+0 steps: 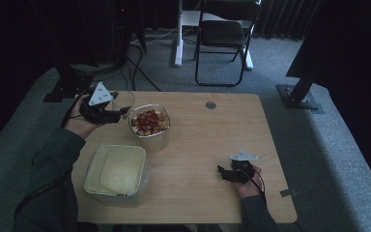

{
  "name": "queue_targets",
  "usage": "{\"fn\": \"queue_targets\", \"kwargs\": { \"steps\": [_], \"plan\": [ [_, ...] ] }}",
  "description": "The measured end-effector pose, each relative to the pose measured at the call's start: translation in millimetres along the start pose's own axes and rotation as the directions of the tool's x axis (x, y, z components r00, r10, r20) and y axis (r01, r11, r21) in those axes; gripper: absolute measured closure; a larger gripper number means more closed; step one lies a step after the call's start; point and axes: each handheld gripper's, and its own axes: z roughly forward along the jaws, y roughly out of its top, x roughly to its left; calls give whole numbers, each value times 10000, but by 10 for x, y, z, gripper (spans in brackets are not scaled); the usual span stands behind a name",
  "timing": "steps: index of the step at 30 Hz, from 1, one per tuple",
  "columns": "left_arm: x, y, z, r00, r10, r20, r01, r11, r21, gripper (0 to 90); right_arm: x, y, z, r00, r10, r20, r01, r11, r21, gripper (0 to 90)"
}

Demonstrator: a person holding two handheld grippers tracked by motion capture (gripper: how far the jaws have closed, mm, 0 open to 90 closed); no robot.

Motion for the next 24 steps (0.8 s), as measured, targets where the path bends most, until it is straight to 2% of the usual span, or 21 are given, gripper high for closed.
{"fn": "queue_targets", "kwargs": {
  "steps": [6, 11, 17, 24],
  "plan": [
    [-6, -21, -51, 9988, -419, 242, 424, 9989, -213, 371, 0, 0, 0, 10000, -2, -1, 2, 10000, 1, 280],
    [-43, -26, -78, 9984, -445, 361, 453, 9987, -234, 369, 0, 0, 0, 10000, 3, 0, -3, 10000, 2, 280],
    [-57, -28, -154, 9946, -800, 658, 837, 9949, -558, 368, 0, 0, 0, 10000, 6, 0, -6, 10000, 1, 280],
    [-91, -26, -194, 9921, -917, 856, 972, 9934, -618, 368, 1, 0, 0, 10000, 6, 2, -6, 10000, 2, 280]
  ]
}}
